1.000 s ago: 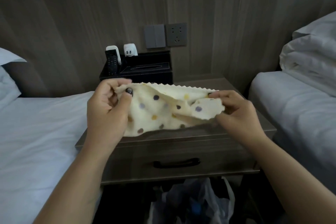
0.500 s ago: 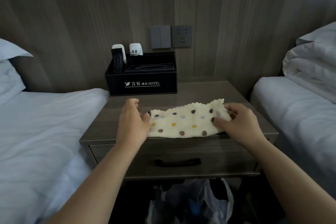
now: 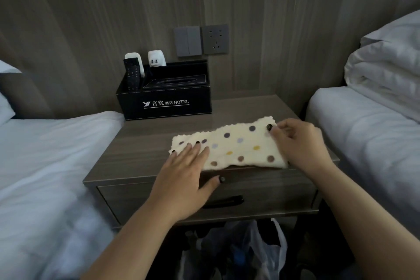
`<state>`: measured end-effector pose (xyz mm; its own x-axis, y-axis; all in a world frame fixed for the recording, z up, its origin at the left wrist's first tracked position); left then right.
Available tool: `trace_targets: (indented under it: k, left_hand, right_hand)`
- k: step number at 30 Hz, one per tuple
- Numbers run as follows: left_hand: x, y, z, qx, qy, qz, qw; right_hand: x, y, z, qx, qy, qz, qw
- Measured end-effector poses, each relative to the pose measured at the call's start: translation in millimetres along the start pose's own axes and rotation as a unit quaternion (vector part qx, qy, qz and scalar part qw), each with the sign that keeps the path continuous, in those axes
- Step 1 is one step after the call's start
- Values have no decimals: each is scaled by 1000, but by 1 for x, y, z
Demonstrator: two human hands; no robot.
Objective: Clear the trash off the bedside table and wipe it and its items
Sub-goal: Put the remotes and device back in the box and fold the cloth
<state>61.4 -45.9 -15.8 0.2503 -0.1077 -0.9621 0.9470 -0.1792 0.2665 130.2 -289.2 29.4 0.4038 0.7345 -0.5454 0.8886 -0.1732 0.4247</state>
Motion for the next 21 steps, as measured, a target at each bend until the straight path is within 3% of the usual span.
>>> trace_targets:
  k: [3, 6, 10, 13, 18, 21]
  left_hand:
    - [-6, -1, 0, 7, -15, 39, 999]
    - [-25, -7, -1, 12, -69, 106, 992]
    - [-53, -15, 7, 54, -124, 195, 971]
    - [-50, -4, 0, 4, -207, 163, 965]
    - [-2, 15, -14, -52, -64, -5, 997]
    - [5, 20, -20, -54, -38, -36, 997]
  right_hand:
    - [-20, 7, 13, 20, -55, 3, 998]
    - [-37, 5, 7, 10, 8, 44, 999]
    - [-6, -19, -47, -135, -4, -1, 991]
    - [38, -39, -70, -183, -51, -91, 978]
    - [87, -60, -55, -185, -203, -244, 930]
    - [81, -49, -41, -141, -200, -266, 932]
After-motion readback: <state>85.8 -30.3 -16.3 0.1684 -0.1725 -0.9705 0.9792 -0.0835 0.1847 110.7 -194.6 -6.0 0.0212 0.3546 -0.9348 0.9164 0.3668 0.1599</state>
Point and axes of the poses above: each hand's wrist, its own y-axis towards the middle knuckle, its own x-axis out of the palm, z = x × y, the point moved 10 cm from there along y, towards the middle knuckle, and after that the axes turned 5 degrees about z, right-handed, at the moved point
